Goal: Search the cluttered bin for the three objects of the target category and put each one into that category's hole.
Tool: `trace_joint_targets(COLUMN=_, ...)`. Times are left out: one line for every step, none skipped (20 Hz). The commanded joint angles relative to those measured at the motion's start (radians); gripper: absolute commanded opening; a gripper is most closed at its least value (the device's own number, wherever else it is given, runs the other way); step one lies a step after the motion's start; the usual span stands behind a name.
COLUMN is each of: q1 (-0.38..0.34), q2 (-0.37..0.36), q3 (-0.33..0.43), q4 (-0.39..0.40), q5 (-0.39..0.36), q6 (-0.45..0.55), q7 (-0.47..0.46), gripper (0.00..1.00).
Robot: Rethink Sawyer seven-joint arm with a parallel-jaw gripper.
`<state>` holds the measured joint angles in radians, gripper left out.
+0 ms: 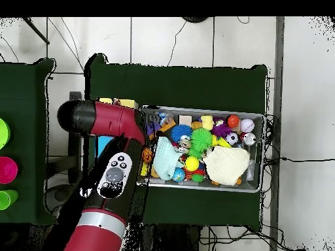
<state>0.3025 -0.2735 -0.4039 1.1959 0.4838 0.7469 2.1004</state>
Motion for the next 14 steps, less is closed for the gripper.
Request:
trace_joint_targets(q1=-0.023, q2=0.043, q3=0.038, q4=-0.063, q5=-0.05, q6=0.113, q7=0.158, gripper=0.0)
trace_joint_targets(q1=-0.022, q2=0.042, q3=0.038, q4=-0.064, q5=-0.049, q6=0.115, q7=0.159, gripper=0.0)
trace_joint_targets(q1=-0.023, q2=0.041, q3=0.039, q4=-0.067, q5=-0.048, q6=0.121, q7=0.158, gripper=0.0)
trace_joint_targets(q1=-0.024, q2=0.035, q3=0.042, q4=-0.064, q5=-0.047, q6=0.127, q7=0.155, gripper=0.0)
trace_joint_targets(q1=-0.025, q2=0.032, q3=0.044, q4=-0.069, q5=-0.046, q6=0.142, q7=0.153, gripper=0.0)
trace_joint_targets(q1=-0.028, q2=0.021, q3=0.047, q4=-0.067, q5=-0.045, q6=0.158, q7=0.147, gripper=0.0)
trace_joint_targets(q1=-0.027, q2=0.01, q3=0.045, q4=-0.069, q5=-0.047, q6=0.174, q7=0.144, gripper=0.0)
trace_joint_targets(q1=-0.029, q2=-0.003, q3=0.044, q4=-0.069, q5=-0.049, q6=0.194, q7=0.138, gripper=0.0)
trace_joint_targets(q1=-0.032, q2=-0.011, q3=0.042, q4=-0.079, q5=-0.051, q6=0.219, q7=0.135, gripper=0.0)
trace_joint_targets(q1=-0.035, q2=-0.022, q3=0.042, q4=-0.081, q5=-0.053, q6=0.239, q7=0.13, gripper=0.0)
trace_joint_targets(q1=-0.04, q2=-0.031, q3=0.042, q4=-0.091, q5=-0.055, q6=0.264, q7=0.127, gripper=0.0)
trace_joint_targets(q1=-0.043, q2=-0.042, q3=0.044, q4=-0.09, q5=-0.057, q6=0.276, q7=0.125, gripper=0.0)
trace_joint_targets(q1=-0.047, q2=-0.051, q3=0.046, q4=-0.093, q5=-0.059, q6=0.291, q7=0.123, gripper=0.0)
trace_joint_targets(q1=-0.05, q2=-0.059, q3=0.048, q4=-0.094, q5=-0.062, q6=0.301, q7=0.121, gripper=0.0)
